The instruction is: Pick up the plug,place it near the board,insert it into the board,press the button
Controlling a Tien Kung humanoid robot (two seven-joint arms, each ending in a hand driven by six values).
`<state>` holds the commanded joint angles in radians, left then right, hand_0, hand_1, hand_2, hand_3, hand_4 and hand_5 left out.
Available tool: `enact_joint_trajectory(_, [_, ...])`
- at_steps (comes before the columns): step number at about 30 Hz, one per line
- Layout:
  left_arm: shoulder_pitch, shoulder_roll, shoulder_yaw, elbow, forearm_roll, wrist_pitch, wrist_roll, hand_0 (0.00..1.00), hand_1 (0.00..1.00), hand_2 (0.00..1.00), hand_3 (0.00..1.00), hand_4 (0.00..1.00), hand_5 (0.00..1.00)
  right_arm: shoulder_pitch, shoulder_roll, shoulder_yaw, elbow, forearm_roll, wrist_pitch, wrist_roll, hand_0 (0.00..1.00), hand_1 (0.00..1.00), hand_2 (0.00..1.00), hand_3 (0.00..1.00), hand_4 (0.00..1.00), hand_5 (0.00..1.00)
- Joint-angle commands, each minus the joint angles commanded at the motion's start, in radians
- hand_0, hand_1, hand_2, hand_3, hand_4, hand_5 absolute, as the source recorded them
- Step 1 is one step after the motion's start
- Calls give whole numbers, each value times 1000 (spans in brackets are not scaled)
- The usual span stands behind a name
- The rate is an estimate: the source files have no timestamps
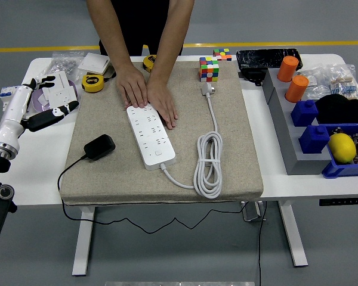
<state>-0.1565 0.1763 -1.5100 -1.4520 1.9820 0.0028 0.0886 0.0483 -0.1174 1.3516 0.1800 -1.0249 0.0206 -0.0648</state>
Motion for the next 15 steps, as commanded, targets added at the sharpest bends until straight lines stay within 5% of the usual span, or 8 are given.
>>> enact_joint_trajectory(7, [-24, 10, 78, 11, 74, -34, 34, 982, 998, 936, 885, 998, 350, -4, 3, -1, 0, -2, 0, -2, 803, 723, 715, 692, 998, 783])
enact_joint_trajectory(15, [-59, 25, 224, 80, 27, -51, 47, 987, 998, 945, 886, 998, 367, -1, 0, -8, 0, 2, 0, -1, 802, 722, 716, 691, 998, 783])
